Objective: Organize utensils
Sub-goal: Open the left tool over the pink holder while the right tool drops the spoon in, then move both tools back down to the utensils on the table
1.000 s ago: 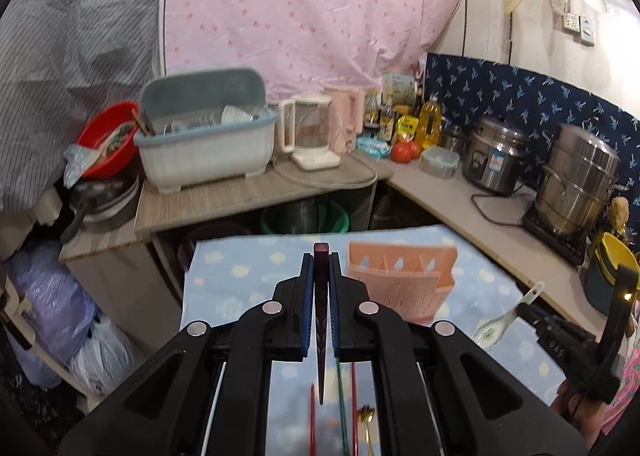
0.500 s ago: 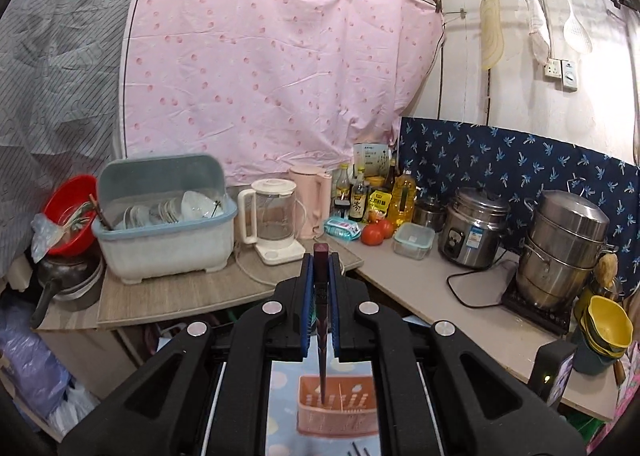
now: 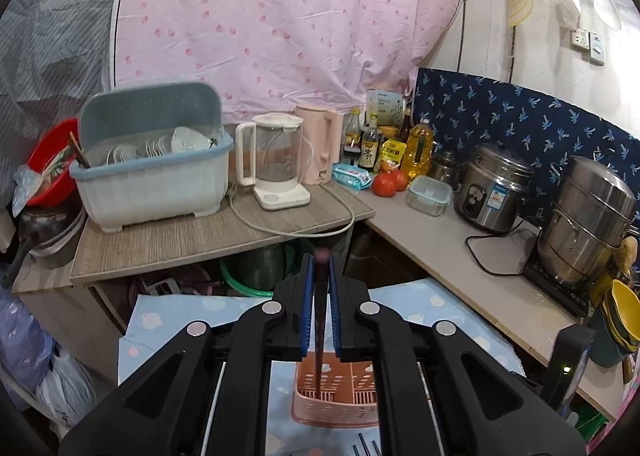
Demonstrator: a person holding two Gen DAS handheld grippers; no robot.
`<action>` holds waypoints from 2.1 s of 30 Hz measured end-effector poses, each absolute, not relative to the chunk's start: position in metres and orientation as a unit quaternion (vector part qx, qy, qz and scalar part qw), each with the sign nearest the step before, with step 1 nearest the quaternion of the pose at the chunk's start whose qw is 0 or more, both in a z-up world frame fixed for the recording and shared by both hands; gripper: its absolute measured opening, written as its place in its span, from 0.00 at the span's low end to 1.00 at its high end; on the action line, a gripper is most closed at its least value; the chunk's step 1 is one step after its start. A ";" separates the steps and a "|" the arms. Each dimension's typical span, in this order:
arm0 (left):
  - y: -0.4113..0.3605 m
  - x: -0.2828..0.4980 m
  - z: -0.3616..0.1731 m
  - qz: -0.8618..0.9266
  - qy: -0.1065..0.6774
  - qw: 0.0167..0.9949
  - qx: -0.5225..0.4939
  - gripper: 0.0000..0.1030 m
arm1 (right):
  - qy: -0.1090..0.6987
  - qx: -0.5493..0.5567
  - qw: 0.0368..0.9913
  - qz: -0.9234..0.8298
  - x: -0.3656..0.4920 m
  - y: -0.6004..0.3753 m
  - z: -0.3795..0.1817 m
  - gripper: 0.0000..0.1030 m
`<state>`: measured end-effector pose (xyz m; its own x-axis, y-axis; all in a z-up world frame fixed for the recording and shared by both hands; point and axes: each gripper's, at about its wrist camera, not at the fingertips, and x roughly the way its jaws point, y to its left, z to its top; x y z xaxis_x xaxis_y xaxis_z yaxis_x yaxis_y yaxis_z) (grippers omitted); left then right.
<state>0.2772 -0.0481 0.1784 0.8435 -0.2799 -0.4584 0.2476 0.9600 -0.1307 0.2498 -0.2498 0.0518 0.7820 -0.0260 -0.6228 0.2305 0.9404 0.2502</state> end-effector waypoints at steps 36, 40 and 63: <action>0.030 0.047 -0.032 -0.105 0.490 0.865 -0.020 0.43 | 0.433 0.154 0.887 -0.038 0.014 -0.191 -0.050 0.27; 0.037 0.033 -0.050 -0.099 0.506 0.857 -0.021 0.43 | 0.446 0.146 0.883 -0.030 0.005 -0.182 -0.063 0.27; 0.051 0.007 -0.069 -0.099 0.521 0.848 -0.017 0.11 | 0.454 0.144 0.879 -0.021 0.001 -0.175 -0.074 0.27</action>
<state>0.0066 0.0507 -0.0689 0.4386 -0.1855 -0.8793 0.1495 0.9799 -0.1322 0.0011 -0.1752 -0.0743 0.5868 0.0937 -0.8043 0.1675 0.9578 0.2338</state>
